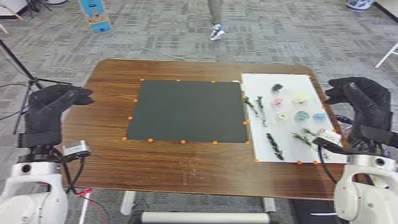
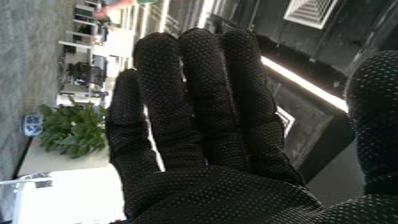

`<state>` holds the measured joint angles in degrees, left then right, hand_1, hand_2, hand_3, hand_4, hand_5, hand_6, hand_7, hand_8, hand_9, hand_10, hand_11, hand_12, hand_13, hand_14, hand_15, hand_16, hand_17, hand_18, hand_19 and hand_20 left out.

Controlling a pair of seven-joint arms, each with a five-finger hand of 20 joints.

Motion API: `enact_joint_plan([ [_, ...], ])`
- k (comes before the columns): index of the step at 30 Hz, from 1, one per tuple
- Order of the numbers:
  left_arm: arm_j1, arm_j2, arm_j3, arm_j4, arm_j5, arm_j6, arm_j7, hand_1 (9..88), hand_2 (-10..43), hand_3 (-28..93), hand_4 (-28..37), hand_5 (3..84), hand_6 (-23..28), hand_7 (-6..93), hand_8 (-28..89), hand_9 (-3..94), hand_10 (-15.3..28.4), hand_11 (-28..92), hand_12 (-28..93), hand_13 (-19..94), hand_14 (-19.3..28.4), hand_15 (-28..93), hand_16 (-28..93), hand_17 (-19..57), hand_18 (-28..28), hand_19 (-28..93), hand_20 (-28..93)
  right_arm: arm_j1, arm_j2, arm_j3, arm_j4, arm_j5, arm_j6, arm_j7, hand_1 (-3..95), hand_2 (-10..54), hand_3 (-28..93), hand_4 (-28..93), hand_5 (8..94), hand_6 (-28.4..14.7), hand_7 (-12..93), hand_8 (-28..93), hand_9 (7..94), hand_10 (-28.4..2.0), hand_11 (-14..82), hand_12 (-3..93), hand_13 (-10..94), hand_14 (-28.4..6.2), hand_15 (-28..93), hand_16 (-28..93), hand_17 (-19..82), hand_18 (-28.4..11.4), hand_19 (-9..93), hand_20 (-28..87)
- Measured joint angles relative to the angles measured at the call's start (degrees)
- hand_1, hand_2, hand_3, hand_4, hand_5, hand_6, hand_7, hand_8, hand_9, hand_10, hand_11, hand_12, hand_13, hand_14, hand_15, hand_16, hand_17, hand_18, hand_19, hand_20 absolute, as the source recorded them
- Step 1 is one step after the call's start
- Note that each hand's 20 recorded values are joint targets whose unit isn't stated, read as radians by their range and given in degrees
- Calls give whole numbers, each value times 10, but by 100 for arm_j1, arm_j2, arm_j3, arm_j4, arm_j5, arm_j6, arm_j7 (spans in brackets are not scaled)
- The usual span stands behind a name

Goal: Arrange flowers

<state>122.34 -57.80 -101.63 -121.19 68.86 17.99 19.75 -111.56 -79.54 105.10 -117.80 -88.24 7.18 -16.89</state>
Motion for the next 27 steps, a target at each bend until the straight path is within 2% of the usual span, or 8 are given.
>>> enact_joint_plan([
  [6,80,-4,-83,-46,5,-11,-26,253,-24,743,-195,616,11,431,-116,607,140,422,253,462,177,563,63,81,130,298,410,-45,173,76,-179,-210,-180,395,208,-29,673,-158,559,-22,439,-116,640,-167,294,327,574,-166,541,328,204,-235,612,596],
  [10,111,-3,-147,-81,56,-58,-68,253,-23,743,-196,617,11,426,-114,607,140,419,252,462,177,562,64,80,130,297,409,-67,436,215,-388,-443,-687,1101,205,-30,656,-148,579,-36,414,-98,667,-175,307,330,585,-177,585,349,246,-243,710,641],
  [13,188,-4,-219,-140,61,-64,-104,252,-24,743,-196,617,11,424,-113,606,140,418,253,463,177,562,64,80,130,296,408,-71,798,243,-501,-794,-1143,1554,199,-38,641,-141,608,-40,431,-81,704,-172,365,355,631,-173,645,380,291,-259,784,665],
  [19,234,21,-259,-168,89,-126,-185,252,-23,741,-195,615,11,420,-111,607,141,416,252,463,177,561,64,80,131,297,408,-87,1757,155,-757,-1174,-1250,2458,199,-39,610,-129,663,-34,459,-59,754,-158,413,383,700,-162,694,409,358,-271,868,658],
  [23,234,47,-280,-194,111,-163,-244,252,-23,740,-194,615,12,417,-111,606,142,415,253,463,177,561,64,80,130,297,408,-54,2384,76,-1049,-2106,-2020,3170,197,-48,595,-120,692,-22,482,-44,801,-140,439,396,748,-146,715,427,402,-279,922,641],
  [27,218,74,-279,-201,142,-206,-299,253,-23,739,-194,615,12,415,-111,606,141,415,253,463,177,561,64,80,130,297,408,-12,2914,-234,-1195,-3380,-2681,3407,192,-51,581,-116,728,-8,497,-31,849,-136,449,408,792,-130,735,440,466,-272,932,679],
])
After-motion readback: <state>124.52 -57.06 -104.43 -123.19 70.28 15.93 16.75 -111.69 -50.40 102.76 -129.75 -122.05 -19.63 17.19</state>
